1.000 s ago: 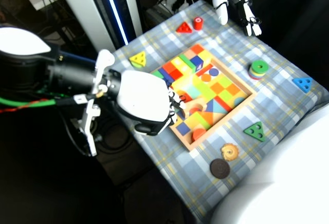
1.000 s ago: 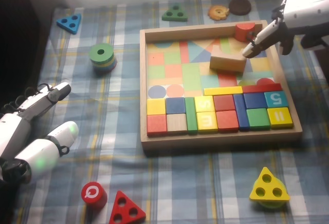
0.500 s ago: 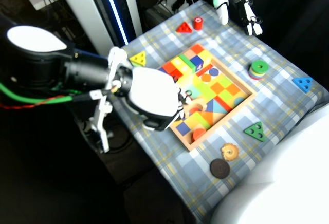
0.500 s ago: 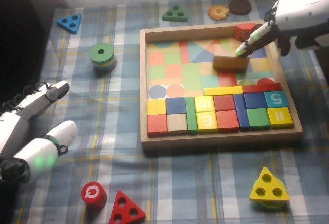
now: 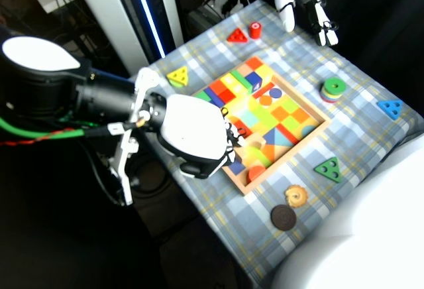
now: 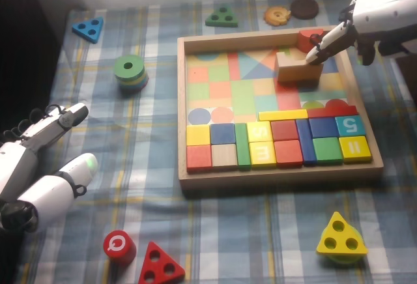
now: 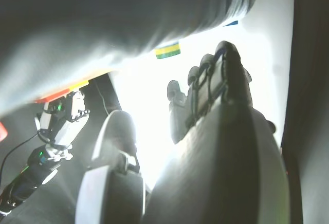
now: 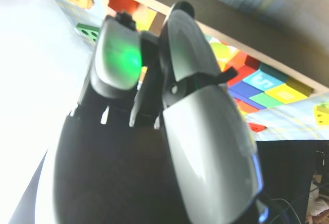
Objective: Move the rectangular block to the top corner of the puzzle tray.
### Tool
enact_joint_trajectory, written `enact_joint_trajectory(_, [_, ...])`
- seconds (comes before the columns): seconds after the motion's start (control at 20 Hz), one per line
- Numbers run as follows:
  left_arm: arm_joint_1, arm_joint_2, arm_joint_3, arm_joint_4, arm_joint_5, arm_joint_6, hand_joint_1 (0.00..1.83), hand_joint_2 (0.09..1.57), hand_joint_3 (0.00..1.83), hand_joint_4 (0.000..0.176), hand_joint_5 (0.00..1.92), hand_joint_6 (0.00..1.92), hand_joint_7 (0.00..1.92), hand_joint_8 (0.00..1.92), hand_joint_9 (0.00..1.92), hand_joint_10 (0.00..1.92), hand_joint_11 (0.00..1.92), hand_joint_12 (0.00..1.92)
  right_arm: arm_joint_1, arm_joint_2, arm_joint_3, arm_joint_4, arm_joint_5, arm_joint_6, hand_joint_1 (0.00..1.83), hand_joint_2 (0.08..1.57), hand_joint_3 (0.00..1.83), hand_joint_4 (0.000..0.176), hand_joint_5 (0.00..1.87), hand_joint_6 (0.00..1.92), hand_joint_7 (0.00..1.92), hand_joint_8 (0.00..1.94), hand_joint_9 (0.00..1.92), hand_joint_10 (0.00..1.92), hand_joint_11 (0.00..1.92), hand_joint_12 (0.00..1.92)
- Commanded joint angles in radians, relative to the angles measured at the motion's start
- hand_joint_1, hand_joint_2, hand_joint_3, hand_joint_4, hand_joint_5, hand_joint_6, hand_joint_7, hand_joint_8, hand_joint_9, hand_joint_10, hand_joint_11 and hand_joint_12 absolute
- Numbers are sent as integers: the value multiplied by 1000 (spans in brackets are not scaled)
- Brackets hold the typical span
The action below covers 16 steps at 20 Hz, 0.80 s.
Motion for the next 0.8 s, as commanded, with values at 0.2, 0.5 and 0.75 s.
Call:
enact_joint_trajectory(0.2, [-9, 6, 3, 40, -105, -7, 535, 1370, 1, 63, 341, 0, 163, 1, 86, 1, 0, 135, -1, 0, 17, 15, -56, -1, 1557, 1201, 6, 40, 446, 5, 1061, 1930, 1405, 1921, 1485, 1921])
enact_joint_trajectory(0.5, [-9, 6, 3, 40, -103, -7, 505, 1373, 1, 61, 342, 0, 159, 0, 77, 3, 0, 41, -8, -1, 29, 15, -69, -1, 1601, 1187, 1, 0, 432, 0, 1121, 1941, 1434, 1921, 1505, 1921])
enact_joint_trajectory(0.75, [-11, 6, 3, 42, -102, -7, 523, 1372, 0, 58, 341, 1, 167, 1, 94, 3, 0, 118, -16, -9, 49, 15, -83, -1, 1628, 1171, 0, 0, 434, 0, 1219, 1941, 1452, 1921, 1523, 1921])
